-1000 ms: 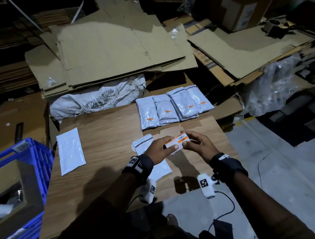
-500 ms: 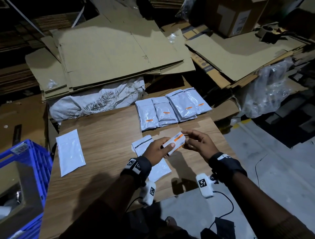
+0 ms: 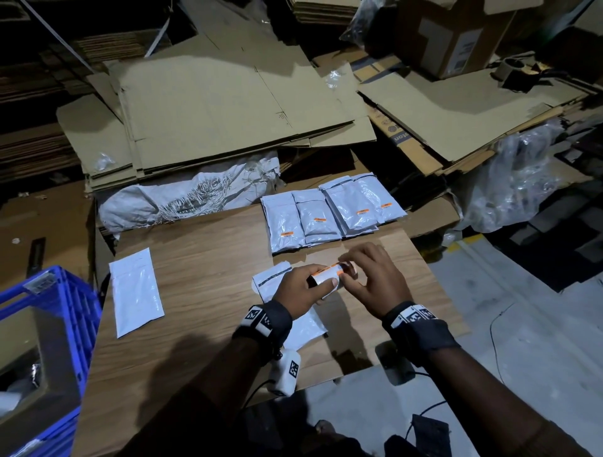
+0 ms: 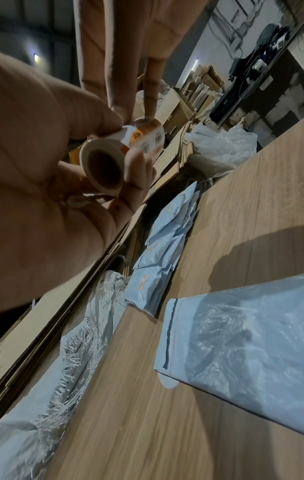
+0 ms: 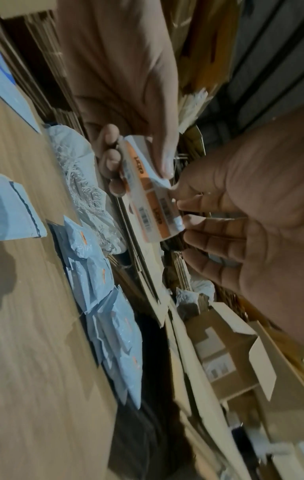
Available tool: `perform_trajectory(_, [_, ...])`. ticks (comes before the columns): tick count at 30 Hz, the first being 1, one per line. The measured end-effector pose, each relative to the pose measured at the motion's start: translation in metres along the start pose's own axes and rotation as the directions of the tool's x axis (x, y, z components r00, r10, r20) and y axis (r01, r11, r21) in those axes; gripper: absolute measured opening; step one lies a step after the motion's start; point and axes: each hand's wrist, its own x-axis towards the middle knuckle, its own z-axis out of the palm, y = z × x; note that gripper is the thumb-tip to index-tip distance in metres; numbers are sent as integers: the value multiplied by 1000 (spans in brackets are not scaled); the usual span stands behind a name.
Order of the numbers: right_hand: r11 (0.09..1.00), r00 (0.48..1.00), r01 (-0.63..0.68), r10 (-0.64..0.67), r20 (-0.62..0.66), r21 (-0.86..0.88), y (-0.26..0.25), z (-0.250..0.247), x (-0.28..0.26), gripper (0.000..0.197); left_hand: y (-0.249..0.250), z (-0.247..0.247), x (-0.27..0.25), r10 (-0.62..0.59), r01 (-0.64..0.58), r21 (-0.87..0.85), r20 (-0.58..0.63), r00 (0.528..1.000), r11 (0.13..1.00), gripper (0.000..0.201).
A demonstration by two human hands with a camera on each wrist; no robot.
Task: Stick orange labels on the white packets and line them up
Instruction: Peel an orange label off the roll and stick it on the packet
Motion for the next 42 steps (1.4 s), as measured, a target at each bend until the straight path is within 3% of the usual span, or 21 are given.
perform_trajectory(4, [994, 997, 67, -69, -24, -87, -6, -1, -1, 15, 5, 0, -2, 24, -24, 45, -1, 1000, 999, 26])
perform_trajectory(14, [994, 994, 99, -101, -52, -50, 4, 5, -2, 19, 11, 4, 2, 68, -71, 127, 23, 997, 989, 22])
perform_trajectory(21, [994, 996, 51, -58, -64, -96, 11, 12, -6, 16, 6, 8, 3, 58, -62, 149, 28, 998, 987, 28])
perform_trajectory(27, [998, 998, 28, -25, -66, 52, 18, 4, -8, 9, 1, 8, 4, 27, -29, 100, 24, 999, 995, 44])
perform_trajectory(37, [992, 996, 38, -48, -75, -122, 2, 2, -8, 18, 10, 10, 4, 57, -64, 127, 56, 997, 990, 23])
perform_trajectory(42, [997, 997, 6, -11, -72, -73, 6, 8, -8, 16, 5, 11, 4, 53, -60, 159, 51, 997, 985, 31])
